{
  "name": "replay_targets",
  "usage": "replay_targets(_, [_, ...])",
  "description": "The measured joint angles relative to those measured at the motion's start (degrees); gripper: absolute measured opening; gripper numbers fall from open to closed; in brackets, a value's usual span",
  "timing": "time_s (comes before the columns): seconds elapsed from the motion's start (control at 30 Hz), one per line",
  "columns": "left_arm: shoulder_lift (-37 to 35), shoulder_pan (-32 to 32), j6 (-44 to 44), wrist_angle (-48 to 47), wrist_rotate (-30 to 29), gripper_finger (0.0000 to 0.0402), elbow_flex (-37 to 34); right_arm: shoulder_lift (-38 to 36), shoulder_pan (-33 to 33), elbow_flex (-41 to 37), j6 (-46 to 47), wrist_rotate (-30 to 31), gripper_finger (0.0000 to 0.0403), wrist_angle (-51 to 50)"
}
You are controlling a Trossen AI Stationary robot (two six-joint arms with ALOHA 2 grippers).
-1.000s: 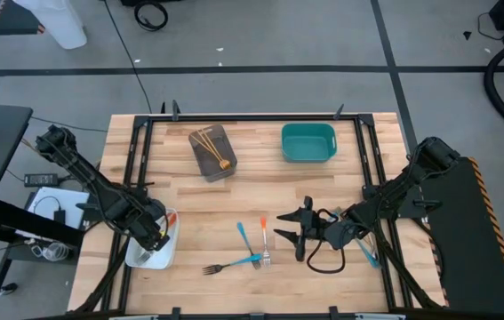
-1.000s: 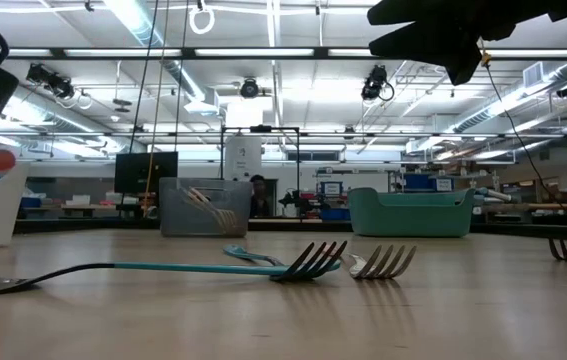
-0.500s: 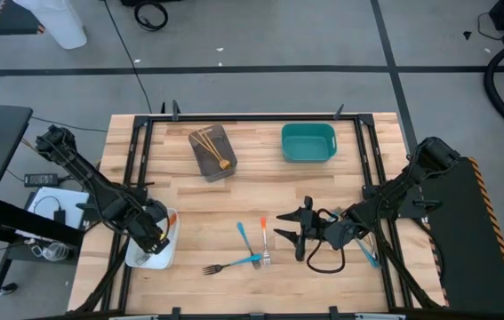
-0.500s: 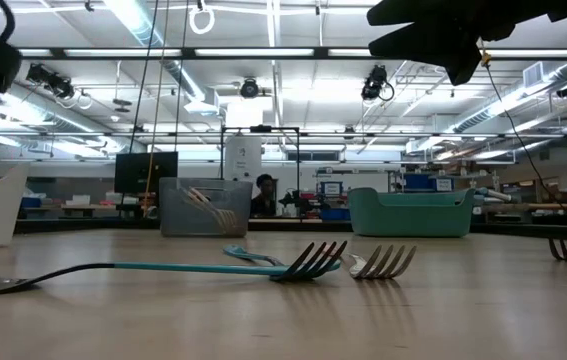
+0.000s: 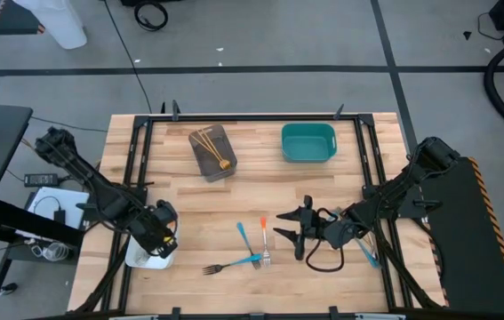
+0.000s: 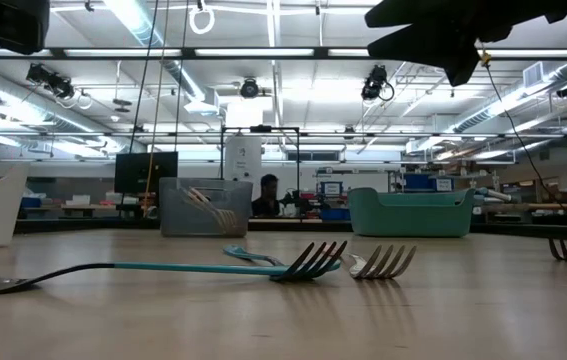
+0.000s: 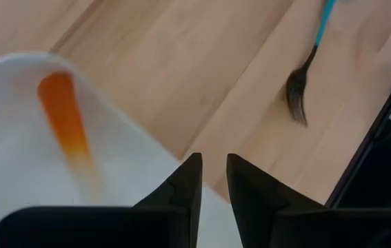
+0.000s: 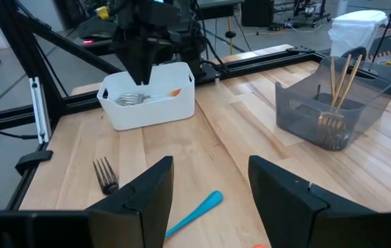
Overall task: Sort silverware by color (type)
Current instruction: Put the blue fork into the green bin
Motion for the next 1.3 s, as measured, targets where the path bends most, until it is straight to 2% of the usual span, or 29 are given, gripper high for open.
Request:
replay_targets(0.23, [4.8,3.8,5.7,4.5,0.7,0.0075,1.2,0.0,-0.3,0.0,0.0,0.0,0.0199,0.0])
replay_targets(0.63, [16.8,8.7,16.7,4.5,1.1,0.0075,10.2,0.0,-0.3,0.0,0.0,-1.6,0.0199,0.0])
replay_targets(0.93, [26.6,9.7,22.0,4.2,1.6,0.0075,17.1,0.0,-0.3,0.0,0.2,-1.6,0.0199,0.0])
replay_targets(1.13, [31.4,10.0,25.8,4.7,1.1,0.0075,21.0,0.0,-0.3,0.0,6.3,-0.1,0.0199,-3.9])
replay_targets(1.3, [32.9,10.0,30.4,6.0,-3.7,0.0075,21.8,0.0,-0.4,0.0,11.2,0.8,0.0199,-7.7])
